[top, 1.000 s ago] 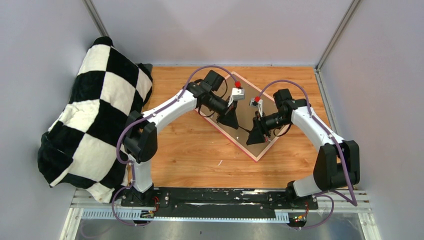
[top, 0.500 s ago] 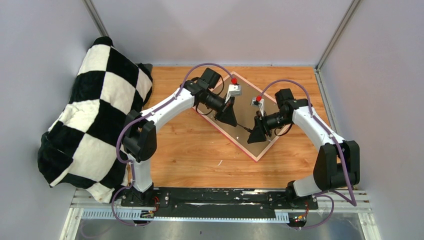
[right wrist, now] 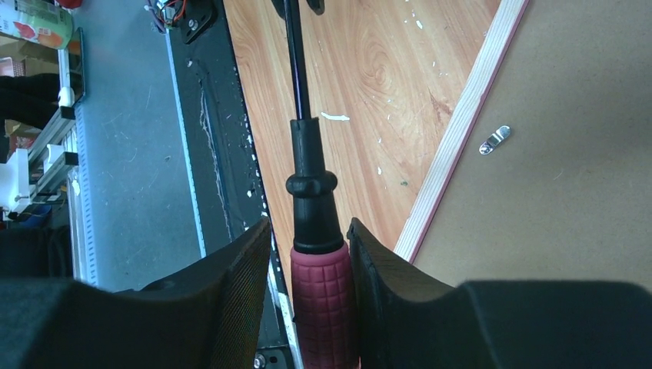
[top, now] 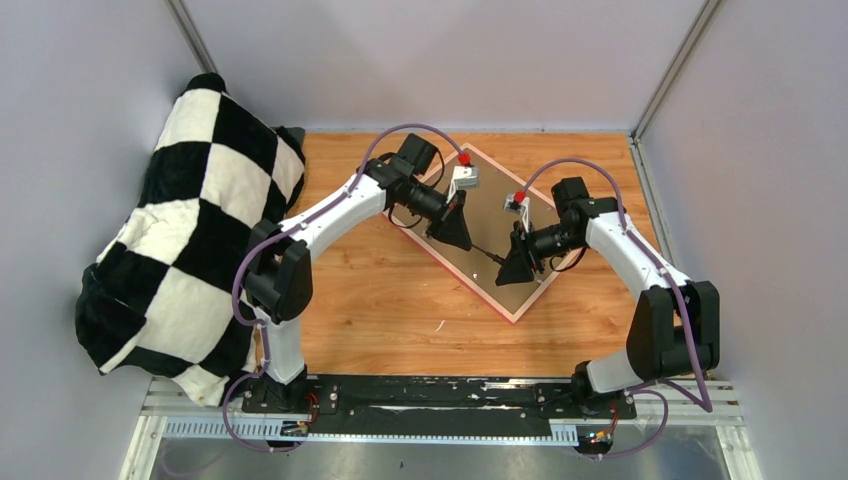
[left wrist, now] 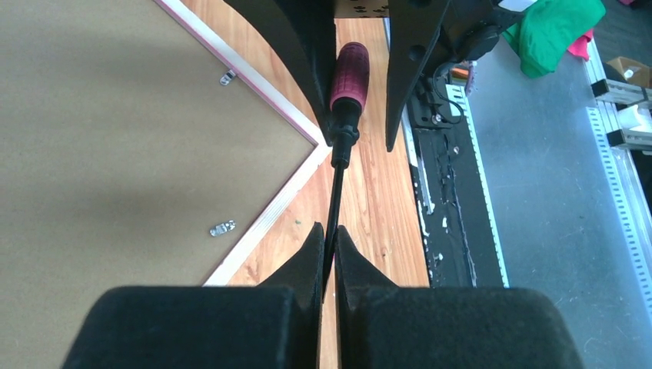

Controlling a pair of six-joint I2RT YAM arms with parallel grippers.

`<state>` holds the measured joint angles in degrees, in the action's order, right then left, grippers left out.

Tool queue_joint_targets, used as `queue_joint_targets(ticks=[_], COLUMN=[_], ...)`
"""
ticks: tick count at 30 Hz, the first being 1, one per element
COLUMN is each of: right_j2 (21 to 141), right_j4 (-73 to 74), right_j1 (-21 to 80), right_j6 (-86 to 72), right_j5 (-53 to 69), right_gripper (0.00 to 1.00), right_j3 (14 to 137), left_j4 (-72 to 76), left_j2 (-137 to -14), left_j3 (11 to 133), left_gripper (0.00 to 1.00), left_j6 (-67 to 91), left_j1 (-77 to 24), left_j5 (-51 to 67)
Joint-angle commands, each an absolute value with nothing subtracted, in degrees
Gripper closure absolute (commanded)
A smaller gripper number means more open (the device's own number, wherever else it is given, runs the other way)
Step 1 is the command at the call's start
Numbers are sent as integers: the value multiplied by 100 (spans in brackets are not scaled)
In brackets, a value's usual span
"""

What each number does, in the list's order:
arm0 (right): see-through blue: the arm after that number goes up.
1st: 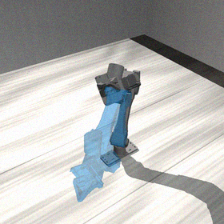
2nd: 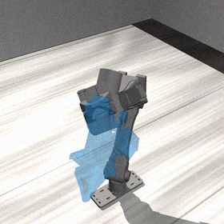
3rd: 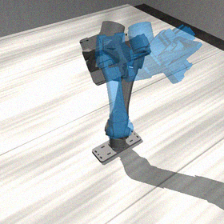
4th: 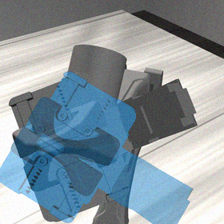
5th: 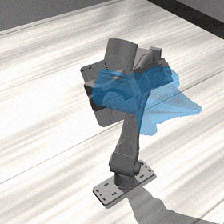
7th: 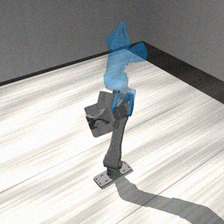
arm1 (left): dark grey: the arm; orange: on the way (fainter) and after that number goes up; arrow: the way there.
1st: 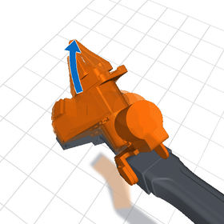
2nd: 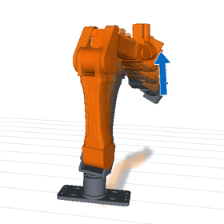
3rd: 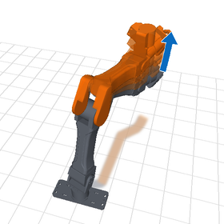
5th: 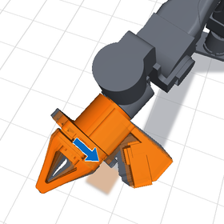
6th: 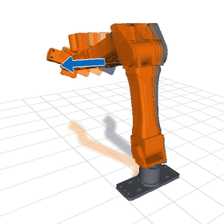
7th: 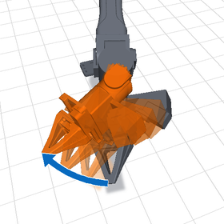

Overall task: Take the photo out of the frame
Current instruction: Adjust the screwdriver.

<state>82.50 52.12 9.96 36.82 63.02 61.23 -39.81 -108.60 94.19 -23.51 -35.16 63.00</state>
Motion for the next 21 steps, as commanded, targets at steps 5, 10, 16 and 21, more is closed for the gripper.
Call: queue_joint_targets(ticks=[5,10,16,21], right_j2=[8331,8260,7994,8062], right_j4=[5628,5376,4293,4170], right_j1=[923,883,678,554], right_j6=[3837,3387,2433,2285], right_j5=[6483,6088,4898,4681], right_gripper=[93,100,100,100], right_j3=[6211,6251,6014,5993], left_j4=[-3657,-3029,-2205,-2276], left_j2=[-10641,-10595,-10691,-11240], left_j3=[9429,9240,9199,9724], left_gripper=[100,62,20,13], left_j6=[-2299,-1719,-792,-477], left_j1=[-3353,-3320,-3113,-2749], left_j5=[6169,5690,3497,2716])
